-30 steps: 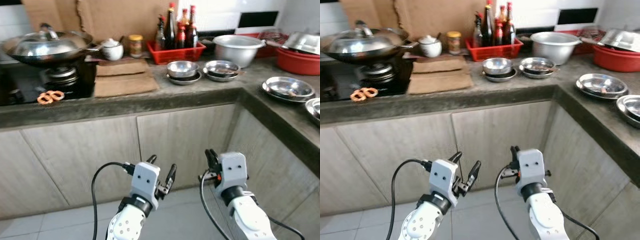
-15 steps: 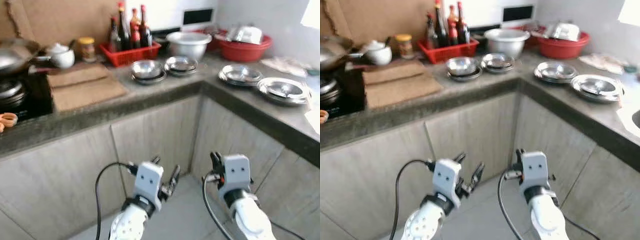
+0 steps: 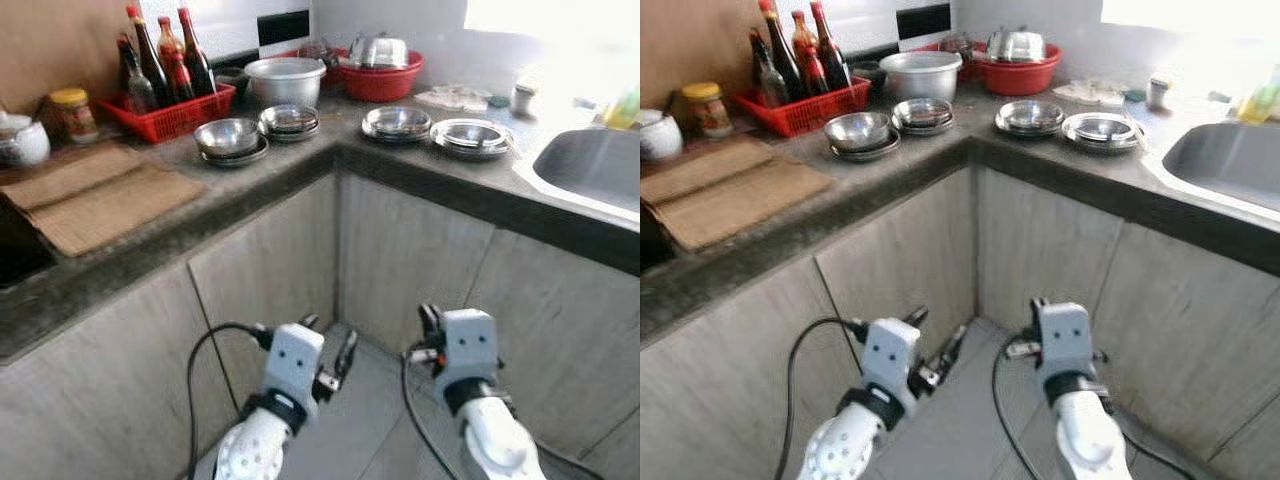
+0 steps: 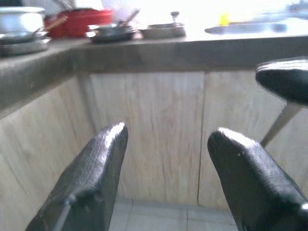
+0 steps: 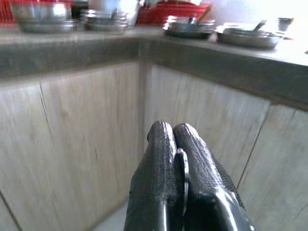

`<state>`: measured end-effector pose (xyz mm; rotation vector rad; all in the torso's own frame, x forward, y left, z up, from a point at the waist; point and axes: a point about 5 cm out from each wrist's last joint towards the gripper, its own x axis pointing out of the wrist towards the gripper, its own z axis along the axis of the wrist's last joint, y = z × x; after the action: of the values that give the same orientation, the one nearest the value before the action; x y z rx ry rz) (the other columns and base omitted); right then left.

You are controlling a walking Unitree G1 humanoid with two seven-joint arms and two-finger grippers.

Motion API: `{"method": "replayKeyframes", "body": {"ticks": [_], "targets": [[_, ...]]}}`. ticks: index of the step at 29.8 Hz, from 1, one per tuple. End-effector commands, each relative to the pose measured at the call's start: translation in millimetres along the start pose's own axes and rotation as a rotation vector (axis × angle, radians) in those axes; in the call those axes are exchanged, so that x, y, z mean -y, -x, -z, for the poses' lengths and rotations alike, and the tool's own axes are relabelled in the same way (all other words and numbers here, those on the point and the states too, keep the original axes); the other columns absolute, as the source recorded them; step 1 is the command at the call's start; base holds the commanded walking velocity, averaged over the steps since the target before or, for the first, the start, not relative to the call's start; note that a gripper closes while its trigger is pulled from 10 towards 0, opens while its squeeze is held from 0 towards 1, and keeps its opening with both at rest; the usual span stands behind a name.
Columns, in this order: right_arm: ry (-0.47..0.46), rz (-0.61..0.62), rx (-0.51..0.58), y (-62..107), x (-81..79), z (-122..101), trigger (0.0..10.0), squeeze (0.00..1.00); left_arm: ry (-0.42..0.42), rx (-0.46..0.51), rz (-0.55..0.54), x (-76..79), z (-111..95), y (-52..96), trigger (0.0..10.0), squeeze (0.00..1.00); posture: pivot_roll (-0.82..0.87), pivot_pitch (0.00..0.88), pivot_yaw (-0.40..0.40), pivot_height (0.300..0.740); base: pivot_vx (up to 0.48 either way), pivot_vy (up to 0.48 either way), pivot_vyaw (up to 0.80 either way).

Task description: Kitchen organization

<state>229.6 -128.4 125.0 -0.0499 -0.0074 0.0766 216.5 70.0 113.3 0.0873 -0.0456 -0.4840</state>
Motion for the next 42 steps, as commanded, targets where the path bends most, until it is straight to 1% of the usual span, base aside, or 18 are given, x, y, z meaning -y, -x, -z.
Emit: {"method": "replayKeyframes", "body": {"ticks": [1, 9, 16, 19, 22, 27, 30, 33, 34, 36, 37, 39, 42], "targets": [[0.001, 0.001, 0.022, -0.7, -1.2, -5.8, 10.0, 0.00, -0.015, -0.006, 0.006, 0.1, 0.0, -1.0, 10.0, 0.00, 0.08, 0.000, -0.001, 0.740, 0.000, 0.000, -0.80], [0.004, 0.005, 0.025, -1.6, -2.1, -7.4, 10.0, 0.00, -0.026, -0.012, 0.017, 1.4, 0.5, -1.4, 10.0, 0.00, 0.07, 0.000, 0.002, 0.740, 0.000, -0.395, -0.80], [0.006, 0.009, 0.025, -1.9, -2.6, -7.7, 10.0, 0.00, -0.019, -0.016, 0.016, 0.7, 1.2, -1.4, 10.0, 0.00, 0.07, 0.000, 0.005, 0.740, 0.070, -0.421, -0.80], [0.008, 0.006, 0.026, -2.7, -2.8, -8.1, 10.0, 0.00, 0.002, -0.022, -0.007, -1.6, 1.9, -1.9, 10.0, 0.00, 0.07, 0.000, 0.002, 0.740, 0.000, 0.000, -0.80], [0.013, 0.000, 0.031, -3.6, -3.1, -9.0, 10.0, 0.00, 0.005, -0.030, -0.017, -2.6, 2.6, -2.0, 10.0, 0.00, 0.07, 0.000, 0.004, 0.740, 0.000, 0.000, -0.80], [0.023, -0.001, 0.049, -6.3, -2.2, -12.2, 10.0, 0.00, 0.018, -0.018, -0.029, -3.6, 1.3, -2.4, 10.0, 0.00, 0.08, 0.000, -0.002, 0.740, 0.000, 0.000, 0.00], [0.026, 0.003, 0.060, -8.1, -0.5, -15.3, 10.0, 0.00, 0.021, -0.012, -0.033, -4.8, 0.1, -2.9, 10.0, 0.00, 0.07, 0.000, -0.002, 0.740, 0.294, 0.000, 0.00], [0.039, 0.018, 0.109, -14.2, 4.4, -26.8, 10.0, 0.00, 0.020, -0.003, -0.038, -5.8, -2.2, -4.7, 10.0, 0.00, 0.07, 0.000, -0.004, 0.740, 0.350, 0.000, 0.00], [0.039, 0.018, 0.109, -14.2, 4.4, -26.8, 10.0, 0.00, 0.020, -0.003, -0.038, -5.8, -2.2, -4.7, 10.0, 0.00, 0.07, 0.000, -0.004, 0.740, 0.364, 0.000, 0.00], [0.039, 0.033, 0.164, -20.7, 9.9, -40.8, 10.0, 0.00, 0.019, 0.011, -0.042, -7.6, -5.1, -7.1, 10.0, 0.00, 0.07, 0.000, -0.004, 0.740, 0.480, 0.000, 0.00], [0.039, 0.033, 0.164, -20.7, 9.9, -40.8, 10.0, 0.00, 0.019, 0.011, -0.042, -7.6, -5.1, -7.1, 10.0, 0.00, 0.07, 0.000, -0.004, 0.740, 0.480, 0.000, 0.00], [0.041, 0.051, 0.223, -26.9, 15.3, -57.5, 10.0, 0.00, 0.016, 0.022, -0.042, -8.8, -7.9, -9.2, 10.0, 0.00, 0.07, 0.000, -0.004, 0.740, 0.480, 0.000, 0.00], [0.053, 0.059, 0.268, -30.4, 18.2, -68.3, 10.0, 0.00, 0.008, 0.024, -0.038, -8.8, -7.7, -9.2, 10.0, 0.00, 0.07, 0.000, -0.004, 0.740, 0.480, 0.000, 0.00]]}}
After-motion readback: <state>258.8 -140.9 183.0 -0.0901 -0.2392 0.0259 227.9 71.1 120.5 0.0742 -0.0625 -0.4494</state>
